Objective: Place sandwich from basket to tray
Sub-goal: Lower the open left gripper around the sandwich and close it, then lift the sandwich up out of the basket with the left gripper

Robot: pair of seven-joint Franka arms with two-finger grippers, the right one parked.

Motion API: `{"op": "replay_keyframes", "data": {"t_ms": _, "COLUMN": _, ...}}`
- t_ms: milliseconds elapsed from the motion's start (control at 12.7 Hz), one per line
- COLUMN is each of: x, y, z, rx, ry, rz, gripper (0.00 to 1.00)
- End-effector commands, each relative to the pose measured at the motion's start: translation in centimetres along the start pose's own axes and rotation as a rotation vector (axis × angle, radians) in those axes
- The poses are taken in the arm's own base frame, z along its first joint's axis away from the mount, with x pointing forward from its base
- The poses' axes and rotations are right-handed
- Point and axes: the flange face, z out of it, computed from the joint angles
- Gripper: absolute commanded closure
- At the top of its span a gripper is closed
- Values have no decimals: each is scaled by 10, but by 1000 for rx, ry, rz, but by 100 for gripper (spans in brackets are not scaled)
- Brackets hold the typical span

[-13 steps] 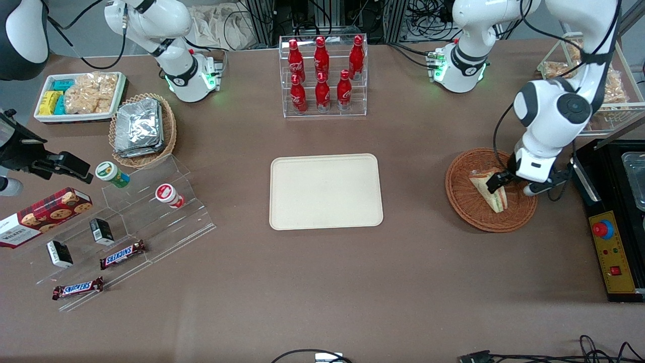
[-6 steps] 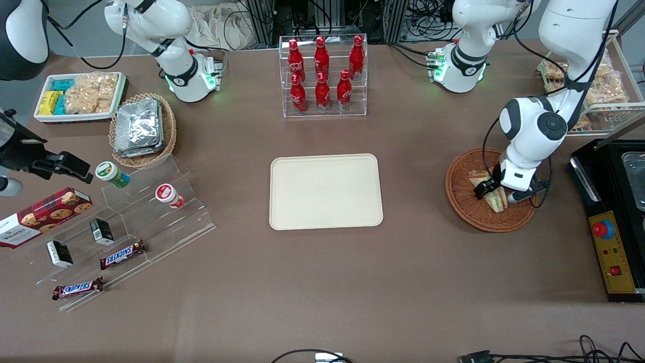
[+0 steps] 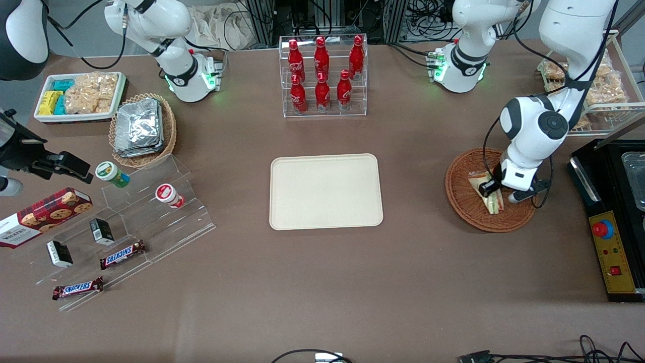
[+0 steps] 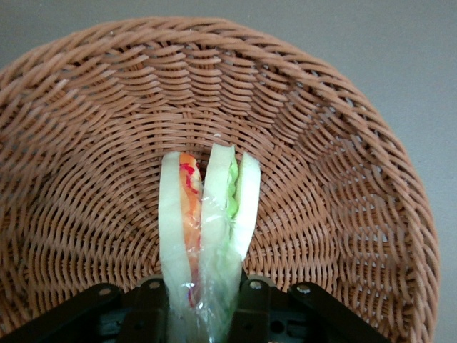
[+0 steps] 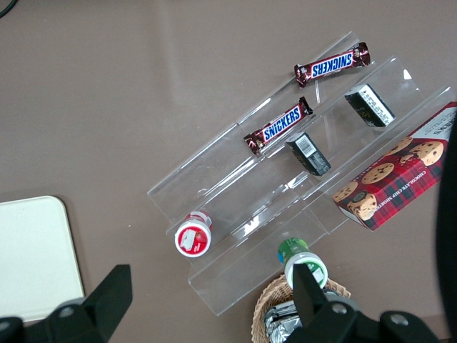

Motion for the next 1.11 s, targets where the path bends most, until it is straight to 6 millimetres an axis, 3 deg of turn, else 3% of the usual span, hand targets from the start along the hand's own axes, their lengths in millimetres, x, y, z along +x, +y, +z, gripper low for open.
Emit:
{"op": "replay_keyframes", "data": {"t_ms": 0, "x": 8, "y": 6, "z": -40, "rx": 21, "ry": 3, "rz": 8, "gripper": 100}}
{"op": "replay_keyframes", "data": {"t_ms": 237, "x": 32, "y": 17, "z": -113, "rx": 73, "ry": -42, "rz": 22, "gripper": 99}}
{"op": "replay_keyframes", "data": {"t_ms": 711, "x": 95, "y": 53, "z": -312, "rx": 125, "ry": -176, "rz": 80, "gripper": 98}}
{"op": "replay_keyframes", "data": {"t_ms": 868, "x": 109, "y": 59, "z": -352, "rx": 107, "ry": -190, "rz": 169, "gripper": 96}}
{"op": "replay_keyframes", "data": {"t_ms": 947, "x": 113, "y": 63, "z": -360, "rx": 101, "ry": -198, "rz": 180, "gripper": 96}}
{"op": "replay_keyframes", "data": {"t_ms": 1026, "x": 108, "y": 82, "z": -366, "rx": 97, "ry": -196, "rz": 206, "gripper": 96}}
